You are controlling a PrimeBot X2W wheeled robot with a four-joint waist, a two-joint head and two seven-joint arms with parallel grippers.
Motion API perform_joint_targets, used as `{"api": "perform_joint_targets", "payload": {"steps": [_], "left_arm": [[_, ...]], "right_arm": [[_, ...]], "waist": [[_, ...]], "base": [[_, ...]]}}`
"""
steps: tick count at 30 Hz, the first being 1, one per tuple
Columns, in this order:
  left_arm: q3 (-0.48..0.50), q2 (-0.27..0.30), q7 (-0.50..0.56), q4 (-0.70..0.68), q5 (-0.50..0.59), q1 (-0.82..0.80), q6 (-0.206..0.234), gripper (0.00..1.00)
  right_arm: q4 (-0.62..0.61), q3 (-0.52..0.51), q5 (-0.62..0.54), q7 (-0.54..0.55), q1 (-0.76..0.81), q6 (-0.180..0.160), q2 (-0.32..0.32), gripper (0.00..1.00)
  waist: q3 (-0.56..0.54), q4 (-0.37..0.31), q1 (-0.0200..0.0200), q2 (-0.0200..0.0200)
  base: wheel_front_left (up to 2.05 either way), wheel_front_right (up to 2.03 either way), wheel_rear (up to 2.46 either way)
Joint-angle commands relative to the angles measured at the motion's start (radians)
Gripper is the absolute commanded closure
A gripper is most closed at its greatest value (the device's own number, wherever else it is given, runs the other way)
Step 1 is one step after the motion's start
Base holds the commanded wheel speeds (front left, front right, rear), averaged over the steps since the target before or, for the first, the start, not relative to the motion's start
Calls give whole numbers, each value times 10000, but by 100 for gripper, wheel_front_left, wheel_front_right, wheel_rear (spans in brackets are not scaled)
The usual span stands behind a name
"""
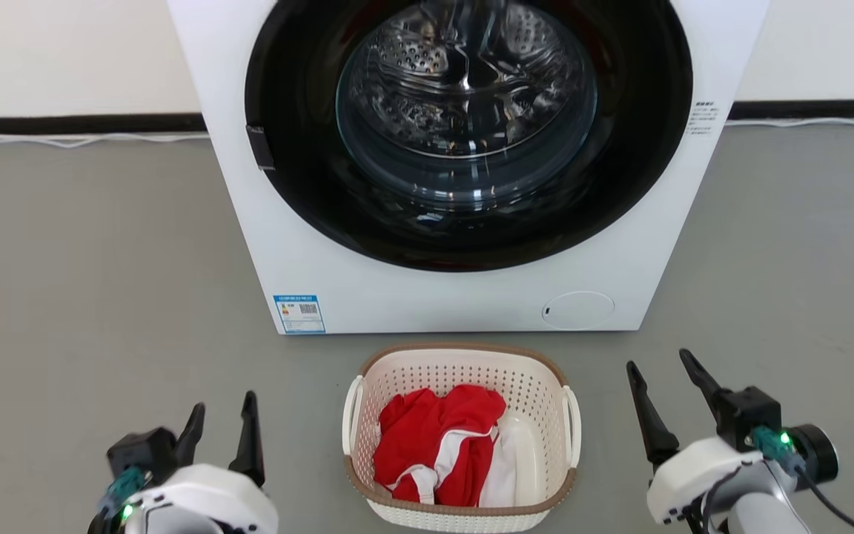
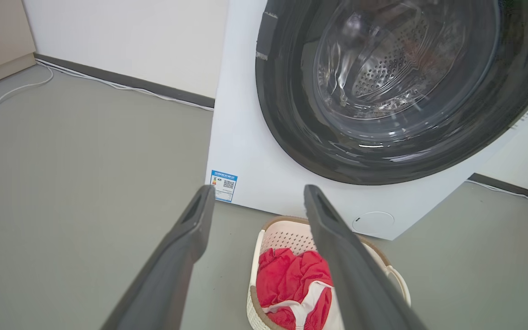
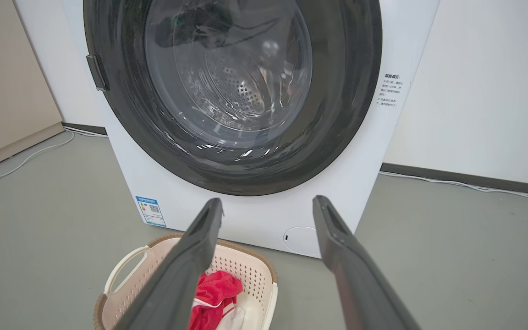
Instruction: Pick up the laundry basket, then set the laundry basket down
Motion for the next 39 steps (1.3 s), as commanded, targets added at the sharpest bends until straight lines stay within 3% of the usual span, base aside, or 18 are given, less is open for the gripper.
{"api": "perform_joint_targets", "payload": {"steps": [1,16,39], "left_arm": [[425,159,-61,-385,100,-68,80,0],[934,90,-61,-1076,300,868,116,0],[900,83,-61,-903,441,720,45,0]], "right_arm": [[-393,167,-42,-139,-6,19,-55,0],[-1255,-105,-263,-139,1031,19,-104,0],[-1213,-134,-297,-139,1177,19,34,0]], "waist": [[-55,-26,1,-1],[-429,28,1,-1],[-436,-323,1,-1]], "base": [[0,0,0],[0,0,0],[0,0,0]]}}
